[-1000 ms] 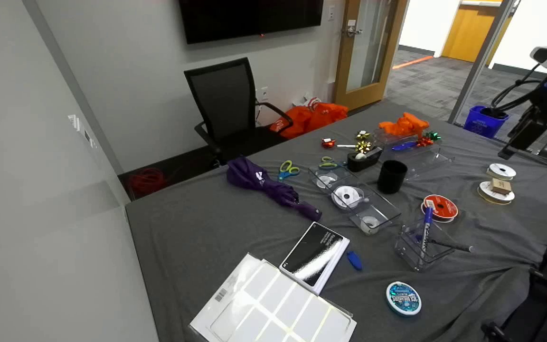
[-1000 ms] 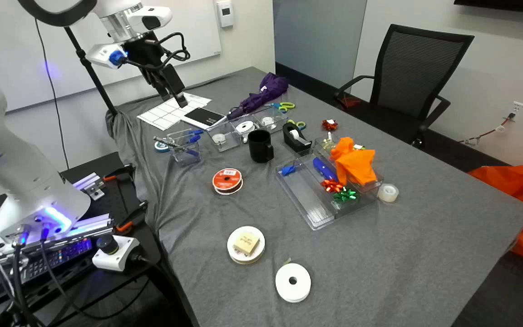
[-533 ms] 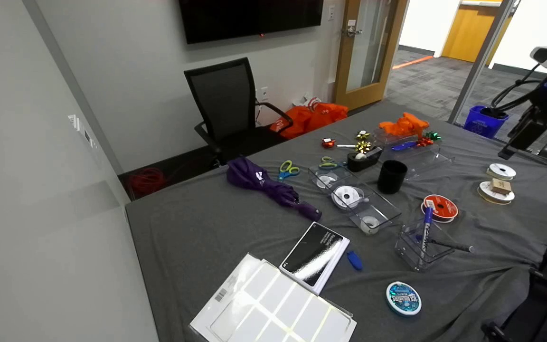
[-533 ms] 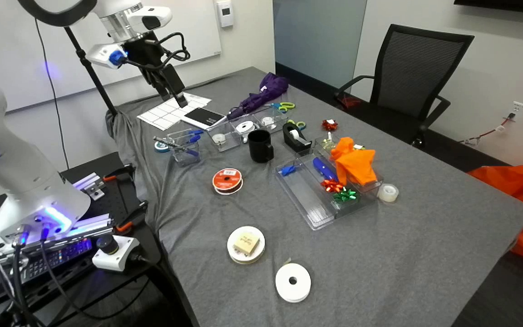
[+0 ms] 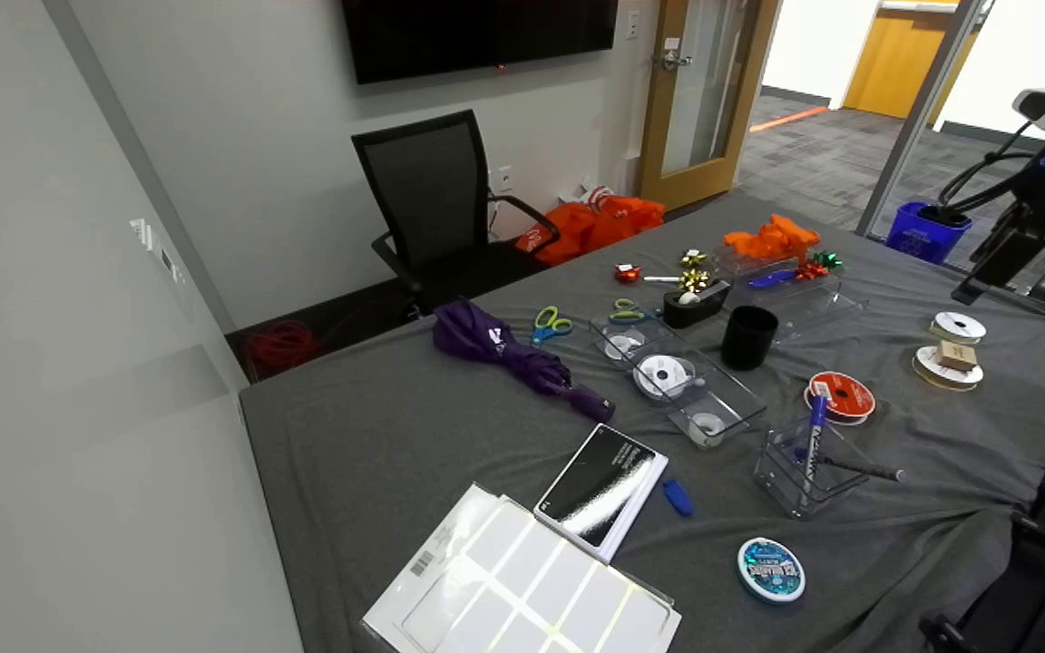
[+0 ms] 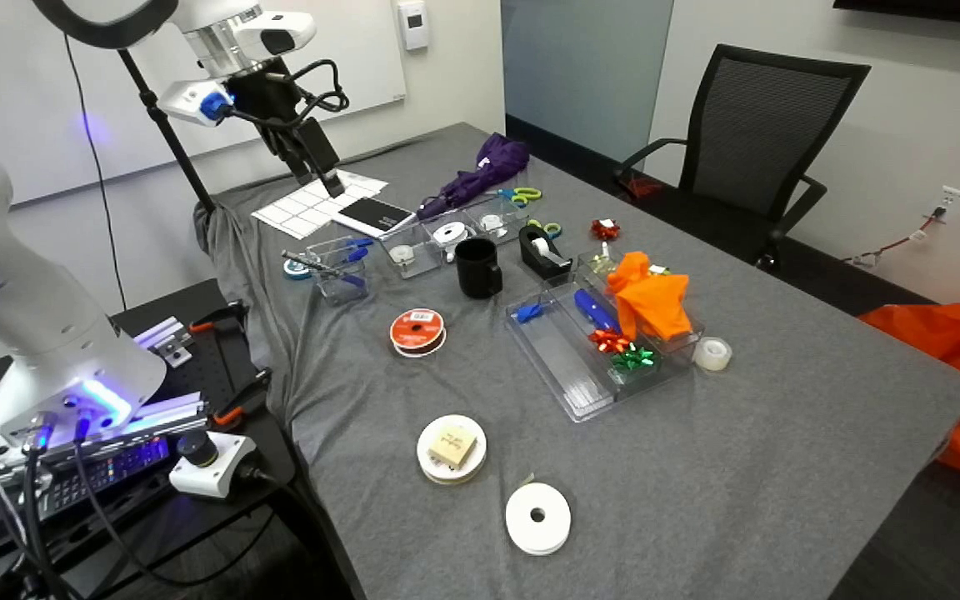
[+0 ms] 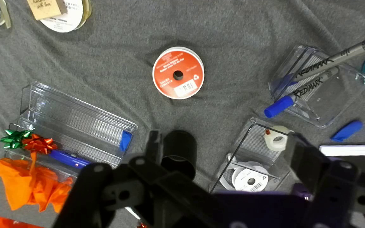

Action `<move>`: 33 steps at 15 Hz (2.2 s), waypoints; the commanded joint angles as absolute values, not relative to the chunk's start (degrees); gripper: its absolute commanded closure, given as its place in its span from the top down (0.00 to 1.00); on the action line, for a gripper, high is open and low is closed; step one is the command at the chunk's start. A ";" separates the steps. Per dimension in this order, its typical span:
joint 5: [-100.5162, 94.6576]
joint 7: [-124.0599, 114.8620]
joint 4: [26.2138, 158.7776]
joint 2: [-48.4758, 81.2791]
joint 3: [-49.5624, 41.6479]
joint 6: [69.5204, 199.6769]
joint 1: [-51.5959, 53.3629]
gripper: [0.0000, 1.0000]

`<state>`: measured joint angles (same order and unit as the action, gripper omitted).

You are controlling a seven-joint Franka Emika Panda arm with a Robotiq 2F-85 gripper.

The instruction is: Move the red ribbon to the left tray

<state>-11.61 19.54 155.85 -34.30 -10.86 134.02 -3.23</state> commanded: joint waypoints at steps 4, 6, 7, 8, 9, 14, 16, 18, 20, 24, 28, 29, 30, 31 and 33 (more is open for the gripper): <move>-11.20 19.81 155.76 -34.29 -10.39 133.88 -3.66 1.00; -11.20 19.81 155.76 -34.29 -10.39 133.88 -3.66 1.00; -11.20 19.81 155.76 -34.29 -10.39 133.88 -3.66 1.00; -11.20 19.81 155.76 -34.29 -10.39 133.88 -3.66 1.00; -11.20 19.81 155.76 -34.29 -10.39 133.88 -3.66 1.00; -11.20 19.81 155.76 -34.29 -10.39 133.88 -3.66 1.00; -11.20 19.81 155.76 -34.29 -10.39 133.88 -3.66 1.00; -10.96 20.79 155.50 -34.09 -11.18 134.16 -3.62 1.00; -10.46 23.57 154.54 -33.00 -13.79 135.33 -3.91 1.00; -6.70 29.74 149.65 -28.48 -20.92 137.73 -3.07 1.00; 0.71 34.48 143.73 -20.08 -25.11 139.10 -0.85 1.00; 3.27 35.30 142.09 -17.56 -25.50 139.92 -0.14 1.00; 5.73 36.05 140.56 -15.35 -25.57 140.21 0.37 1.00; 7.90 36.34 138.79 -12.95 -25.23 139.98 0.53 1.00; 12.34 37.48 135.64 -8.68 -24.29 139.99 0.38 1.00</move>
<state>6.60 34.68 141.46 -16.52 -24.92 139.57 0.05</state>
